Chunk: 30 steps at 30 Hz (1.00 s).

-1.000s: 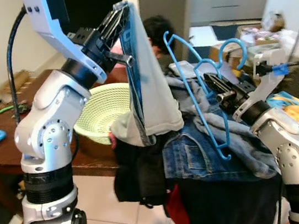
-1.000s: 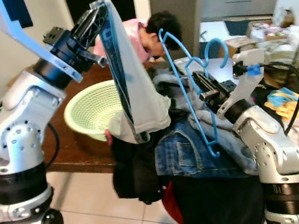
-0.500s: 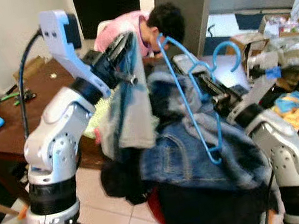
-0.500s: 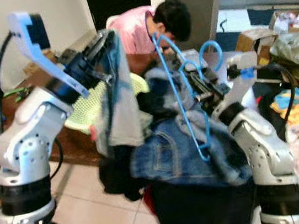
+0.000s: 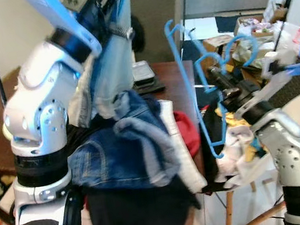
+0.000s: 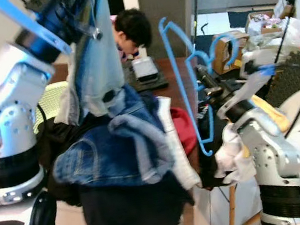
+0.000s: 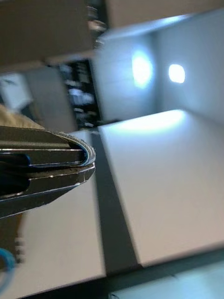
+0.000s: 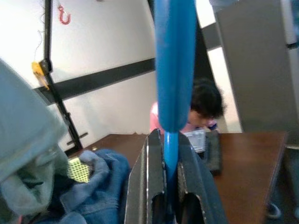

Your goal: Hang hanger

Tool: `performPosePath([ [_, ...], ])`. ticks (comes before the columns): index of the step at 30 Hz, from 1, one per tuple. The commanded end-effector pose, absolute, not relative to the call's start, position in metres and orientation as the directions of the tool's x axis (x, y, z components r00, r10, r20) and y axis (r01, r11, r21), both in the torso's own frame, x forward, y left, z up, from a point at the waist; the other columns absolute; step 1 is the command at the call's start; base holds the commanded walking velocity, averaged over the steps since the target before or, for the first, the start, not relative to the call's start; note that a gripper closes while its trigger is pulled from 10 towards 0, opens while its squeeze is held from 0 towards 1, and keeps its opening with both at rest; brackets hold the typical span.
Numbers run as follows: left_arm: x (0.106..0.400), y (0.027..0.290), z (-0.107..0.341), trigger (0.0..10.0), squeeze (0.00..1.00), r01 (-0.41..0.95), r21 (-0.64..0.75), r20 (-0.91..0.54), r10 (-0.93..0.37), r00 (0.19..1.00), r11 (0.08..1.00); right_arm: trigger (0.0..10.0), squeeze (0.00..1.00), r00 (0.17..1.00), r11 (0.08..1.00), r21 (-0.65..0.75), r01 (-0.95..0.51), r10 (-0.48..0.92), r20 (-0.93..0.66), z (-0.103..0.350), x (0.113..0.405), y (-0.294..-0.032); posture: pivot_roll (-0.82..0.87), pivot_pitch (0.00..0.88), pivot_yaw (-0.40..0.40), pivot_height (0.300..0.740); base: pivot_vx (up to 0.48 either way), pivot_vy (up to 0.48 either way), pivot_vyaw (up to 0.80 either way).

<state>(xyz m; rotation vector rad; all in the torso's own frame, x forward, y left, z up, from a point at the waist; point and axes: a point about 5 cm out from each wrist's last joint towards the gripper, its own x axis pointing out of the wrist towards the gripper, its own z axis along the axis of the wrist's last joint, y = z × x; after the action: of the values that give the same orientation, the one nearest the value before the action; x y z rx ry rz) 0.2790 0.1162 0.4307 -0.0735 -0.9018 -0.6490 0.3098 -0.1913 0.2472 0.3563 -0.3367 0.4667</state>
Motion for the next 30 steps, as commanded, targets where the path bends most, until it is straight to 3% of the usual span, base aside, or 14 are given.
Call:
performPosePath([
  [1, 0.285, 0.123, 0.426, 10.0, 0.0, 0.532, 0.184, 0.736, -0.474, 0.483, 0.827, 10.0, 0.0, 0.831, 0.825, 0.254, -0.505, 0.385, 0.402, 0.25, 0.31, -0.189, 0.23, 0.0, 0.008, 0.74, 0.0, -0.48, 0.0],
  [5, 0.284, 0.122, 0.428, 10.0, 0.0, 0.537, 0.189, 0.739, -0.479, 0.473, 0.822, 10.0, 0.0, 0.836, 0.83, 0.258, -0.495, 0.374, 0.402, 0.251, 0.311, -0.19, 0.23, 0.0, 0.01, 0.74, 0.0, -0.48, 0.0],
  [12, 0.286, 0.103, 0.408, 10.0, 0.0, 0.65, 0.155, 0.685, -0.555, 0.472, 0.744, 10.0, 0.0, 0.865, 0.861, 0.24, -0.448, 0.351, 0.359, 0.246, 0.312, -0.198, 0.22, 0.0, 0.012, 0.74, 0.0, -0.457, -0.8],
  [17, 0.289, 0.091, 0.389, 10.0, 0.0, 0.711, 0.13, 0.636, -0.609, 0.475, 0.691, 10.0, 0.0, 0.88, 0.877, 0.221, -0.426, 0.345, 0.327, 0.242, 0.313, -0.202, 0.22, 0.0, 0.013, 0.74, 0.0, 0.0, -0.8],
  [21, 0.301, 0.068, 0.315, 10.0, 0.0, 0.776, 0.05, 0.432, -0.715, 0.55, 0.628, 10.0, 0.0, 0.94, 0.938, 0.171, -0.302, 0.263, 0.216, 0.228, 0.317, -0.221, 0.21, 0.0, 0.013, 0.74, 0.0, 0.0, -0.8],
  [27, 0.299, 0.074, 0.276, 10.0, 0.0, 0.804, -0.02, 0.324, -0.757, 0.568, 0.595, 10.0, 0.0, 0.957, 0.955, 0.152, -0.254, 0.225, 0.182, 0.224, 0.317, -0.23, 0.22, 0.0, 0.013, 0.74, 0.0, 0.0, -0.8],
  [30, 0.29, 0.08, 0.243, 10.0, 0.0, 0.843, -0.064, 0.226, -0.815, 0.533, 0.534, 10.0, 0.0, 0.966, 0.964, 0.137, -0.227, 0.205, 0.157, 0.221, 0.318, -0.234, 0.22, 0.0, 0.012, 0.74, 0.0, 0.0, -0.8],
])
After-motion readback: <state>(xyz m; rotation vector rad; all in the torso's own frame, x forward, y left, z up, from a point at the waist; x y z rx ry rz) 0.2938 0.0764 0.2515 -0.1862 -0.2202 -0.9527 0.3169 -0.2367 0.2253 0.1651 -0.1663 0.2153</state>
